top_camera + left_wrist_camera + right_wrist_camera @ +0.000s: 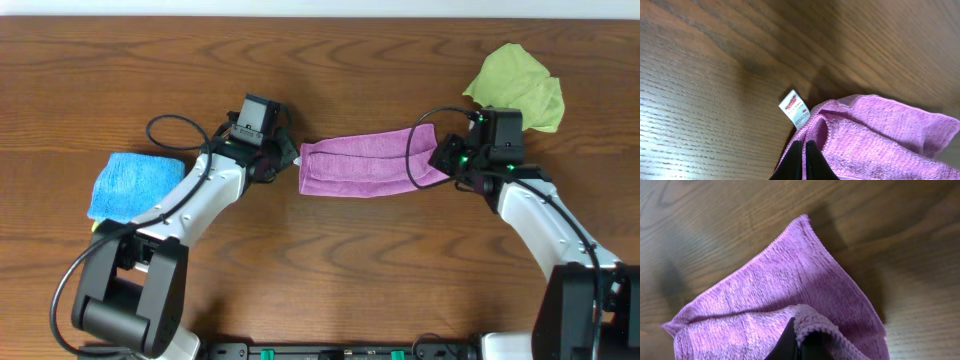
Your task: Fold the cloth
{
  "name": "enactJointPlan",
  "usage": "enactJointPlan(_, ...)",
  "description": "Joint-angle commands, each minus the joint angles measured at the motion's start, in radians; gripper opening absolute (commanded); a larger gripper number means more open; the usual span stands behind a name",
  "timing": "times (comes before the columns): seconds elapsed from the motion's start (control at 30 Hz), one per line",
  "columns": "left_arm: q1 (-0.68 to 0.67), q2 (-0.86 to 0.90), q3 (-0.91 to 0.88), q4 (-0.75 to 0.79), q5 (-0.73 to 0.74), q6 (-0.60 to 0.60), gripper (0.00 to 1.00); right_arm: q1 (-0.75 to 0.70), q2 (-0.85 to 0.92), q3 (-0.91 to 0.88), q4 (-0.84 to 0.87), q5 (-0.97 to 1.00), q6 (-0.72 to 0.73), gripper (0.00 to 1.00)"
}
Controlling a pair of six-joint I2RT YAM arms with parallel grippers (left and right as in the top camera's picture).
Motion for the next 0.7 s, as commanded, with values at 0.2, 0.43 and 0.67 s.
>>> enactJointPlan(0.2, -0.007, 0.009, 0.009, -0.005, 0.007, 0.009, 0.06, 0.011, 0.046, 0.020, 0.098, 0.027, 0.034, 0.01)
enactJointPlan(0.43, -0.007, 0.009, 0.009, -0.005, 0.006, 0.016, 0.06, 0.011, 0.068, 0.050, 0.135, 0.081, 0.034, 0.01)
enactJointPlan(0.67, -0.006, 0.009, 0.009, -0.005, 0.008, 0.016, 0.06, 0.030, 0.212, 0.164, 0.140, 0.080, 0.033, 0.01)
